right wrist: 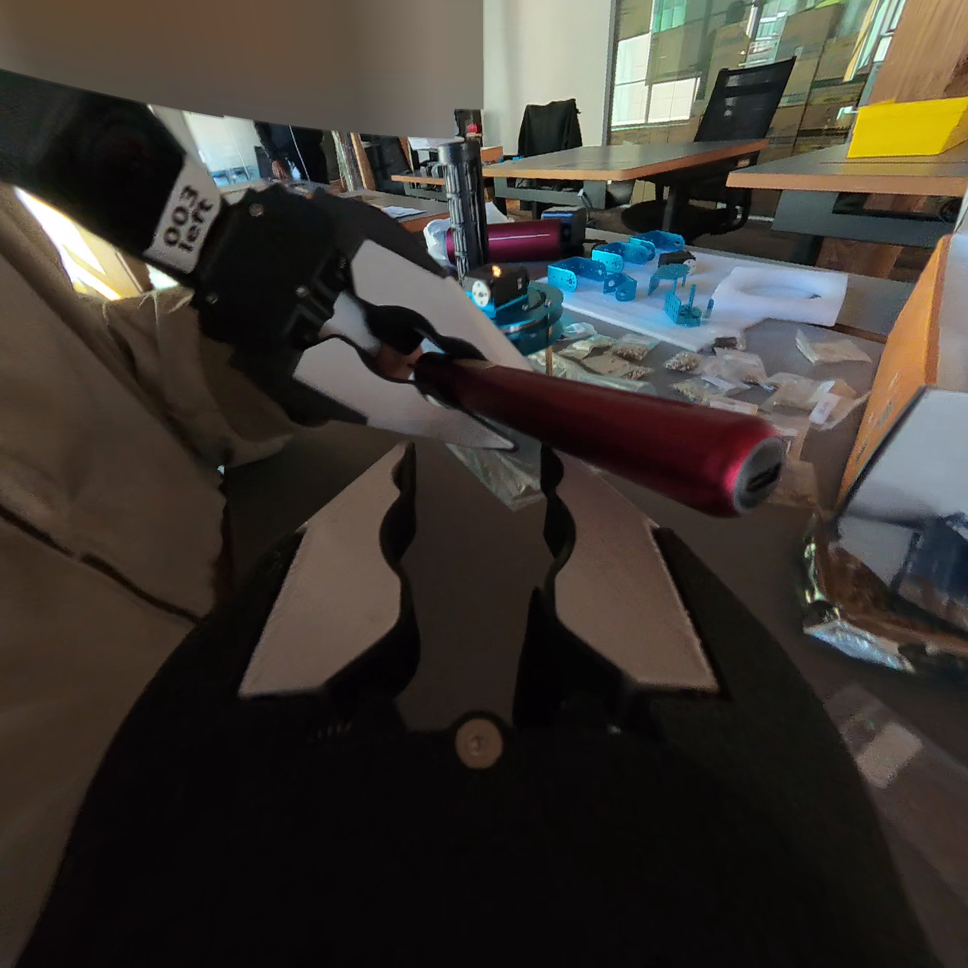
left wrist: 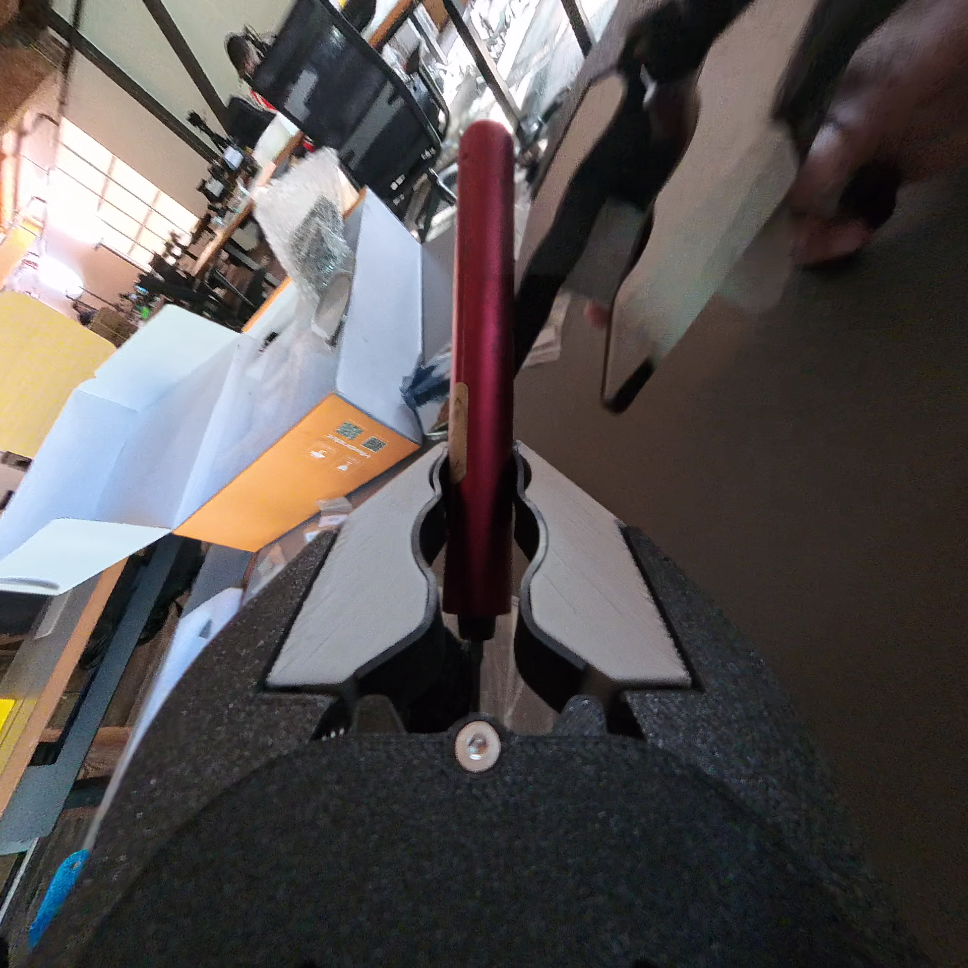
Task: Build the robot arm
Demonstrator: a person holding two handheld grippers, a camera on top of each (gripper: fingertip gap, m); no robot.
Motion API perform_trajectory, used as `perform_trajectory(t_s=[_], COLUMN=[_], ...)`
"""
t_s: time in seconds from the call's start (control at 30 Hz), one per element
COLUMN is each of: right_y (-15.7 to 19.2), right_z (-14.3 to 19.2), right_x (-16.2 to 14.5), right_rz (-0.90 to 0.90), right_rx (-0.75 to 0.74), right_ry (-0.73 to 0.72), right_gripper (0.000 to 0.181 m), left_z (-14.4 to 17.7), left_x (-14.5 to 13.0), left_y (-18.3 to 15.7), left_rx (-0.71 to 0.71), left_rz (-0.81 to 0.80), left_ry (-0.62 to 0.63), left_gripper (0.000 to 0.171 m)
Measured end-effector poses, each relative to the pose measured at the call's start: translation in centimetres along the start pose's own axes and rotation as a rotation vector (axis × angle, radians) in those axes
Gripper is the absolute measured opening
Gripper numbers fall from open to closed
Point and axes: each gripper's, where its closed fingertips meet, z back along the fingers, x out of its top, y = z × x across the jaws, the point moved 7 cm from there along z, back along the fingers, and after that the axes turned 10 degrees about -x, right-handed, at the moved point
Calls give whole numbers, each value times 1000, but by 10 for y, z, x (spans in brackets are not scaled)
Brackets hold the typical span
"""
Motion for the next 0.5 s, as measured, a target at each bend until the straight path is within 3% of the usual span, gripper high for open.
perform_trajectory(t_s=[0.17,0.33,0.5], right_y=[-2,-10,-8], right_z=[-23,-27,-28], right_x=[14,24,38], right_rz=[-188,-184,-85], right_rx=[209,294,305], right_ry=[-68,-120,-141], right_gripper=[48,35,26], left_z=[10,20,13], left_x=[3,3,-8], left_y=[0,8,9], left_rx=[39,11,31], left_rz=[-11,75,64], left_ry=[-60,-193,-123], left_gripper=[19,19,18])
